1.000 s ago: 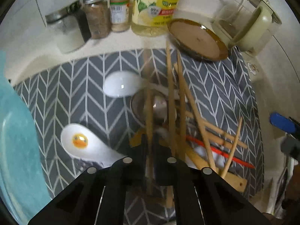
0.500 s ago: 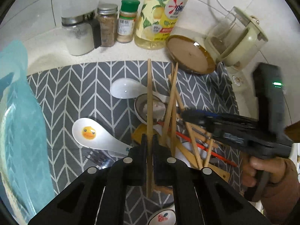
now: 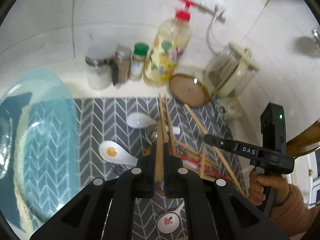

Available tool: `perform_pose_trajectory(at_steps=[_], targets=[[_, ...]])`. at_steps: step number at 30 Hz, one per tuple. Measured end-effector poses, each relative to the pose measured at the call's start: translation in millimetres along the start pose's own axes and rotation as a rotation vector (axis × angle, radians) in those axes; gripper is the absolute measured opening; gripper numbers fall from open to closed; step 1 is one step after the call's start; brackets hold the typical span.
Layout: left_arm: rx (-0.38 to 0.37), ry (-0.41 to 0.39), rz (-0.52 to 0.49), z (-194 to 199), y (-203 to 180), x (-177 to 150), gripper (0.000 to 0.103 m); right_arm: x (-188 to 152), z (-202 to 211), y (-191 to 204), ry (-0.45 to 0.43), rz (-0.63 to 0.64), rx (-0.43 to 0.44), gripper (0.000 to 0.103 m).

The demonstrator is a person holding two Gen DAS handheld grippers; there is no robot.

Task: Organize utensils
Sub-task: 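Close the left tool on wooden chopsticks while the right tool grasps a chopstick, then carry both held chopsticks into the blue basin and open both tools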

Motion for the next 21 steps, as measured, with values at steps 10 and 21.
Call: perform_pose_trajectory(at_steps=[10, 21], targets=[[-0.001, -0.094, -0.028, 46, 25, 18, 0.006, 19, 20, 72, -0.110, 0.105, 0.044, 0.007], [-0.018, -0.118, -0.066, 31, 2, 32, 0.005, 9, 49, 50, -0.144, 0.070, 0.017, 0.007]])
Point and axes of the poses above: each gripper's, at about its wrist camera, not at the fingertips, and z roughly against the way its jaws point, y to its left, x to its top, the point moved 8 cm from there along -z, roughly the way its jaws point, and after that the axes turned 8 degrees about z, right-handed, at the moved point
